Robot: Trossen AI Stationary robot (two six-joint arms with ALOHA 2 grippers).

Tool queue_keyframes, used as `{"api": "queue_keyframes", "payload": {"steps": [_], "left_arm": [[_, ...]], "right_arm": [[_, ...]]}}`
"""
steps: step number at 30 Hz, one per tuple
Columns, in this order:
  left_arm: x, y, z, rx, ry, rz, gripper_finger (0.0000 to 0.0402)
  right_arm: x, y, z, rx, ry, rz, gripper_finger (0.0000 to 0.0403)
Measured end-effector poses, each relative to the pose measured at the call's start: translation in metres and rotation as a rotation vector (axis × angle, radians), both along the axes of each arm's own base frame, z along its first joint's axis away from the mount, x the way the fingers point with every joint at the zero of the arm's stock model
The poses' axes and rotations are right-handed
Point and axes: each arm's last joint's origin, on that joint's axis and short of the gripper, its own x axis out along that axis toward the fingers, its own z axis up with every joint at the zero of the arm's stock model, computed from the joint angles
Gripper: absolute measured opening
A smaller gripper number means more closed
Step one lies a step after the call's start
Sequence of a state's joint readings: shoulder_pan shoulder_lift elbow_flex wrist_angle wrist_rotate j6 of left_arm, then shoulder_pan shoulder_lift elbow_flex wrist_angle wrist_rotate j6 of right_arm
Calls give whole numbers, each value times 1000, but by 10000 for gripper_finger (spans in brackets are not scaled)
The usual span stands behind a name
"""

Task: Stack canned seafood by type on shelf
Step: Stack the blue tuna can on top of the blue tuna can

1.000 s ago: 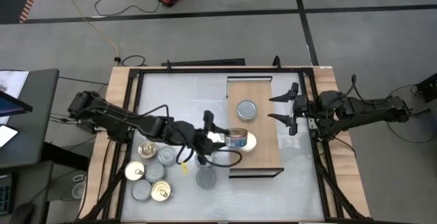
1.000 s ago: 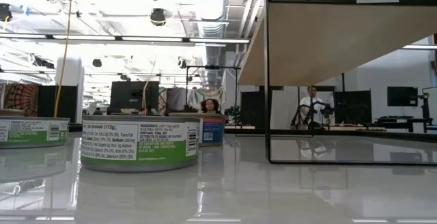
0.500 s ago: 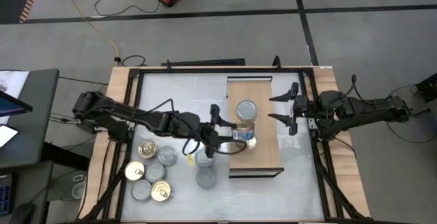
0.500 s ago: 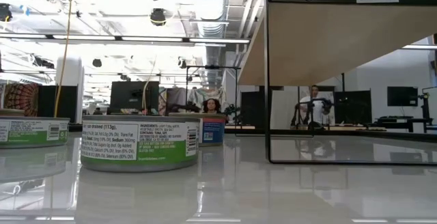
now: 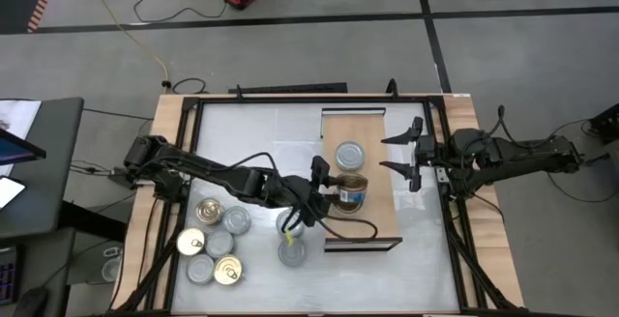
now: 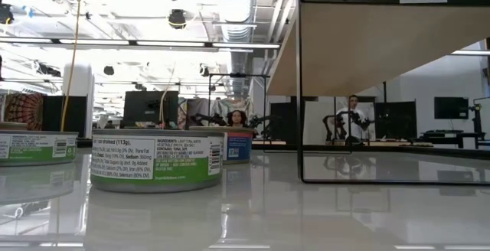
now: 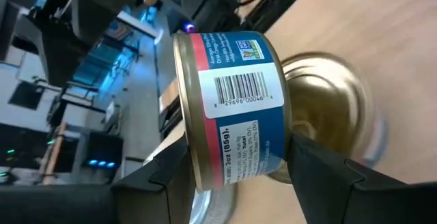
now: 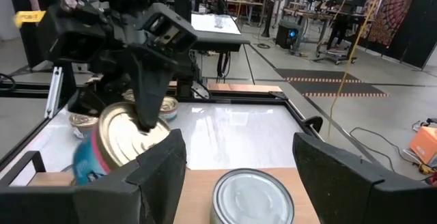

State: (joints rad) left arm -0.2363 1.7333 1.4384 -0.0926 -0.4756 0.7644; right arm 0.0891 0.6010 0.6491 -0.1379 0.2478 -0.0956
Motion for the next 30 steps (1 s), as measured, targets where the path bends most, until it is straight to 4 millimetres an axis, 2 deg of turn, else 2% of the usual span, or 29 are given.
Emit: {"api": "queue_keyframes", "payload": {"steps": [12,30], "left_arm": [[-6,-13,-5,162,86,3,195],[-7,-13,-6,169,108,-21,196]], "right_arm": [[0,0,1,-6,-11,1,295],[0,0,1,-2,-12,0,295]]}}
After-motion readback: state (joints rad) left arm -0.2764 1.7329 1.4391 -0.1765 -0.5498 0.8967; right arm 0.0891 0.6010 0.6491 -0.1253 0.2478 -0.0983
